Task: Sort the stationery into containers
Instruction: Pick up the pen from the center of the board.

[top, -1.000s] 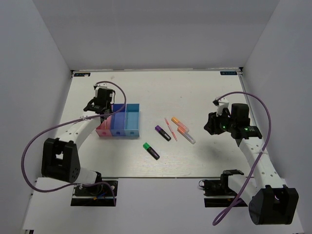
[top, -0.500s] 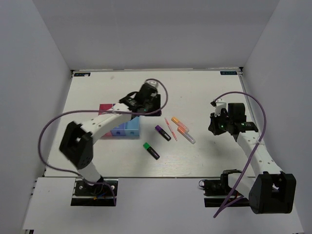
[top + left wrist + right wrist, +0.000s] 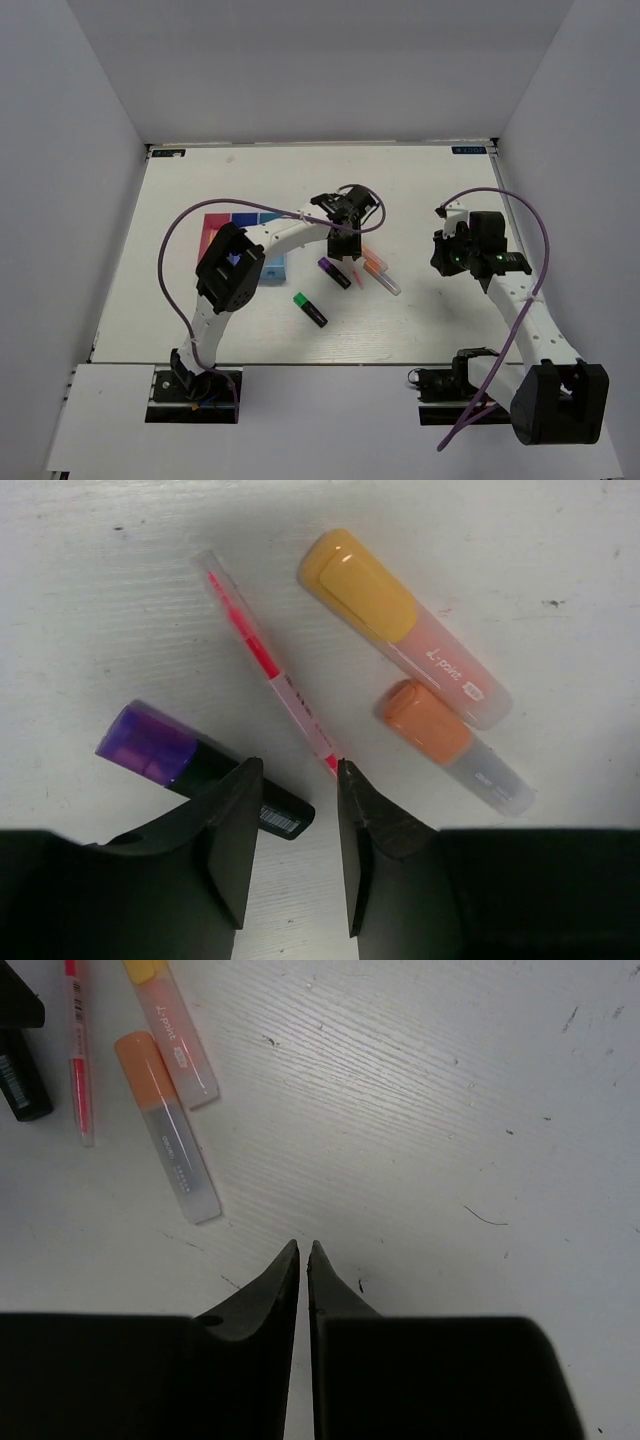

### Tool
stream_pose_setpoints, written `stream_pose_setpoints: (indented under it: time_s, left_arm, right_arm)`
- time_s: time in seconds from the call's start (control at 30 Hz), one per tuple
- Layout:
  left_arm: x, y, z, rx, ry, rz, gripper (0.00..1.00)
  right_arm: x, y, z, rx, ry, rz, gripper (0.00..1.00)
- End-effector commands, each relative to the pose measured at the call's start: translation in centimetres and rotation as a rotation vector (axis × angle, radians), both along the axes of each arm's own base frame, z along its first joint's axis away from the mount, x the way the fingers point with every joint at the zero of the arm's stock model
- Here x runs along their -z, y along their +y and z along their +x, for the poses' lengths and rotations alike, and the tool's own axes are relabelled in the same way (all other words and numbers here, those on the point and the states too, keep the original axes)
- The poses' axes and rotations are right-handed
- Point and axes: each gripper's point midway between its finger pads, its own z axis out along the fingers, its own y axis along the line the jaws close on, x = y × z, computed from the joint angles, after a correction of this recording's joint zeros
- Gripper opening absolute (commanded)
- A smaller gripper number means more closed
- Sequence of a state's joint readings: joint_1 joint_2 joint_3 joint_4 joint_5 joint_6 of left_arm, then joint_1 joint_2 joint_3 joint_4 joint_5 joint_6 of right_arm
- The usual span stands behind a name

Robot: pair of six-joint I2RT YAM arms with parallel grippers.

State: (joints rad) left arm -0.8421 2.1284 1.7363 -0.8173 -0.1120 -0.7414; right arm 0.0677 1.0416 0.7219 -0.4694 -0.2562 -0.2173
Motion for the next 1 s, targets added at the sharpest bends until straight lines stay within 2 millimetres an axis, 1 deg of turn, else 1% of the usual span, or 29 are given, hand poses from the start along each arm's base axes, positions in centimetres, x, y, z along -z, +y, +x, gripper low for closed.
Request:
stream_pose_setpoints:
  time_s: [0.0,0.03,0.17,0.27,0.37,0.4,0.43,0.5,0.6,0.67,0.7,0.87,0.97]
  left_arm:
    - [-1.0,0.2,-0.1,-0.039,-0.001,0.02,0.47]
    - [-0.8,0.1,0.0,-0.041,-0.002,0.022,0.47]
    - [0.5,0.1,0.0,-0.051,0.019,0.045,0.47]
    - [1.4,-0.3,0.1,-0.064,0.032,0.043,0.46]
    - [1.6,-0.7,0.4,-0.075,0.029,0.043,0.46]
    - [1.9,-0.7,0.4,-0.075,0.034,0.049,0.46]
    - [1.6,-0.9,0.5,-0.079,0.029,0.047,0.46]
    - [1.8,-0.8,0.6,-0.08,0.03,0.051,0.46]
    - [2.4,-0.2,0.6,-0.093,0.043,0.078,0.45]
    - [3.1,0.1,0.3,-0.1,0.066,0.089,0.45]
    - [3.1,0.3,0.2,-0.1,0.072,0.095,0.45]
    - [4.9,1.4,-1.1,-0.086,0.123,0.161,0.45]
    - [5.9,2.5,-1.7,-0.082,0.151,0.203,0.44]
  right_arm:
    - [-1.5,-0.1,0.8,0.009,-0.066,-0.002,0.1]
    - [-1.5,-0.1,0.8,0.008,-0.071,0.0,0.12]
    - [-1.7,-0.2,0.7,0.011,-0.079,-0.003,0.12]
    - [-2.0,-0.2,0.7,0.013,-0.087,0.0,0.12]
    - [-1.9,-0.2,0.7,0.012,-0.088,0.0,0.12]
    - [-1.9,-0.2,0.6,0.012,-0.088,0.001,0.12]
    - [-2.1,-0.1,0.6,0.012,-0.092,0.003,0.12]
    - [-2.0,-0.1,0.6,0.01,-0.091,0.005,0.12]
    - [-2.2,-0.1,0.6,0.011,-0.096,0.008,0.12]
    - [-2.3,-0.1,0.5,0.012,-0.101,0.007,0.12]
    - [-2.5,-0.2,0.6,0.014,-0.109,0.007,0.12]
    - [-2.8,-0.2,0.6,0.017,-0.123,0.008,0.12]
    - [-2.9,-0.2,0.6,0.017,-0.127,0.012,0.12]
